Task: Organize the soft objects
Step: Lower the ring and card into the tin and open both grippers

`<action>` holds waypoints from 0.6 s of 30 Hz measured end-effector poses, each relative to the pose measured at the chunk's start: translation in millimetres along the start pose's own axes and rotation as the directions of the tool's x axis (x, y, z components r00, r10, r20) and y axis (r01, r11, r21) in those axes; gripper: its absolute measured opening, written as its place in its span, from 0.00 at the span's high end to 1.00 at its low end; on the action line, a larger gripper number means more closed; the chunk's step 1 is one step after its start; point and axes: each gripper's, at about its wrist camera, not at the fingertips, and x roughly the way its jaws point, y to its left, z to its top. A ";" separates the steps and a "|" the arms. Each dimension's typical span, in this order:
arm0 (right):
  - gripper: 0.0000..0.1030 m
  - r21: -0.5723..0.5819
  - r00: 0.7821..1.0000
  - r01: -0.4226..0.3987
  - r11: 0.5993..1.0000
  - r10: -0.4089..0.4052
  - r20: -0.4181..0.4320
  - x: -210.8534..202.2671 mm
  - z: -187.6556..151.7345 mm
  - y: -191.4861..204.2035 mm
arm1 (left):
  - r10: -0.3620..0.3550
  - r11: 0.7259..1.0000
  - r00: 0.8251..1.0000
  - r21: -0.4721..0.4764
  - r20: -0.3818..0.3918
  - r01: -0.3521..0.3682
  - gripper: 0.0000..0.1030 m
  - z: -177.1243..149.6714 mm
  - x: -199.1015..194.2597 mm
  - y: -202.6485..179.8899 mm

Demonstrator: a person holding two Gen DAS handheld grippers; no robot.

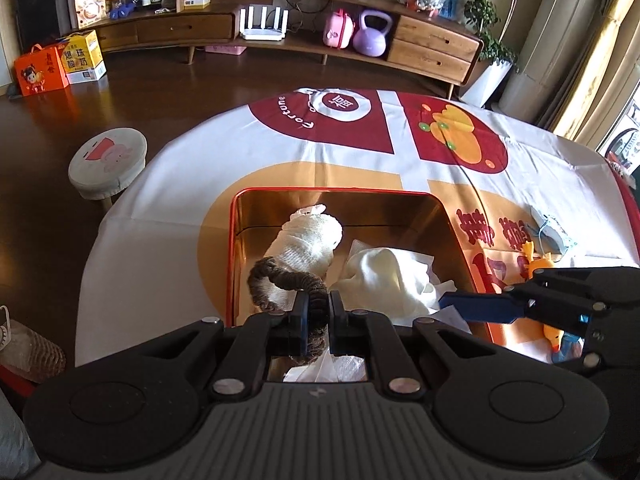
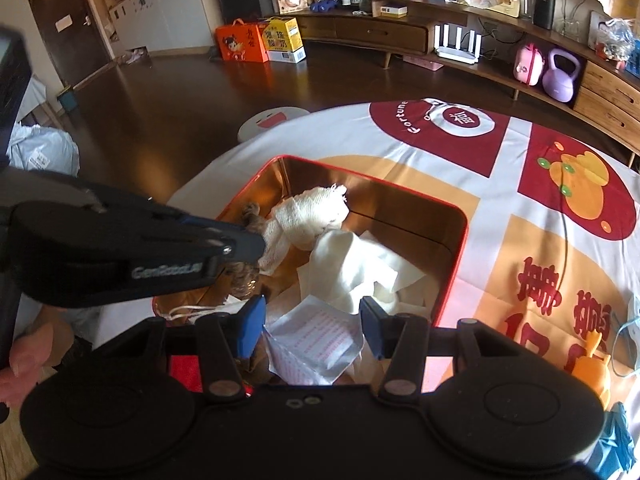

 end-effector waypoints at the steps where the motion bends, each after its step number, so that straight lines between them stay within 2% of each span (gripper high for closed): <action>1: 0.51 -0.003 1.000 0.001 1.000 -0.001 -0.005 2.0 -0.6 0.1 | 0.000 1.000 1.000 0.001 -0.004 0.000 0.91 0.4 2.8 -0.8; 18: 0.49 -0.014 0.999 0.007 1.000 -0.007 -0.035 20.2 -6.6 -3.0 | 0.010 1.000 0.998 -0.016 -0.067 -0.011 0.91 -3.3 38.4 -0.8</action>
